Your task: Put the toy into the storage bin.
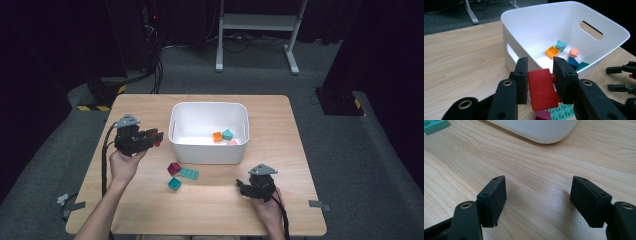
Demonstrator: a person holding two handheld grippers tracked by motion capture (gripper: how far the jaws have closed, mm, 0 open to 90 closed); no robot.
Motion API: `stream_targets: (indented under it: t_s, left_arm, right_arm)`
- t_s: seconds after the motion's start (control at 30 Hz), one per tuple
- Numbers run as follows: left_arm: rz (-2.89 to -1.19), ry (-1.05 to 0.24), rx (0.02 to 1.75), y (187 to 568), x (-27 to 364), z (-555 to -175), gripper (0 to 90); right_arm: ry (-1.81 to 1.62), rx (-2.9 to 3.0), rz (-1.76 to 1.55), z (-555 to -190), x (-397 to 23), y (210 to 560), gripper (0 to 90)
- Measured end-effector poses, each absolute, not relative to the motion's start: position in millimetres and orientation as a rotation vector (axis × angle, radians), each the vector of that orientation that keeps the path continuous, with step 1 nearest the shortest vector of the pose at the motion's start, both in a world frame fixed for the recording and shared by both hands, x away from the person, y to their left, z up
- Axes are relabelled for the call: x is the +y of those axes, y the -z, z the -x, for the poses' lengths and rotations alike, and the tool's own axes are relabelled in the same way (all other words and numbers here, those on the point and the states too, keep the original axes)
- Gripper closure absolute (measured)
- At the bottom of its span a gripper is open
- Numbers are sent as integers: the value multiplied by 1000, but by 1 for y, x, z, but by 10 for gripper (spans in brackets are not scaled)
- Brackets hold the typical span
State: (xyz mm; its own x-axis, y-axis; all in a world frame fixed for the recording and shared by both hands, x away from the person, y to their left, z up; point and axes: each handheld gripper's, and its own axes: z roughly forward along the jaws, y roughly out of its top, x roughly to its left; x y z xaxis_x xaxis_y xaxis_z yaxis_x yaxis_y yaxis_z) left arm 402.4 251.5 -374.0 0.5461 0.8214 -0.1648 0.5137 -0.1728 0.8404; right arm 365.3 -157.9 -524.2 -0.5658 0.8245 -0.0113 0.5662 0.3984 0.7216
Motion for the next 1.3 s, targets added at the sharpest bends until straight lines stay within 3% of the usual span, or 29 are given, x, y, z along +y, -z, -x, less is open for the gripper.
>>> stream_targets:
  t_s: [0.53,1.2,1.3]
  left_arm:
    - [-1875,-372,1020,352,219,-425,659]
    - [-1908,-310,1013,359,183,-452,654]
    - [-1929,-291,1022,363,180,-456,578]
  right_arm:
    - [-969,2295,-1200,-365,-158,524,288]
    - [-970,2295,-1199,-365,-158,524,287]
    - [-970,2295,-1199,-365,-158,524,287]
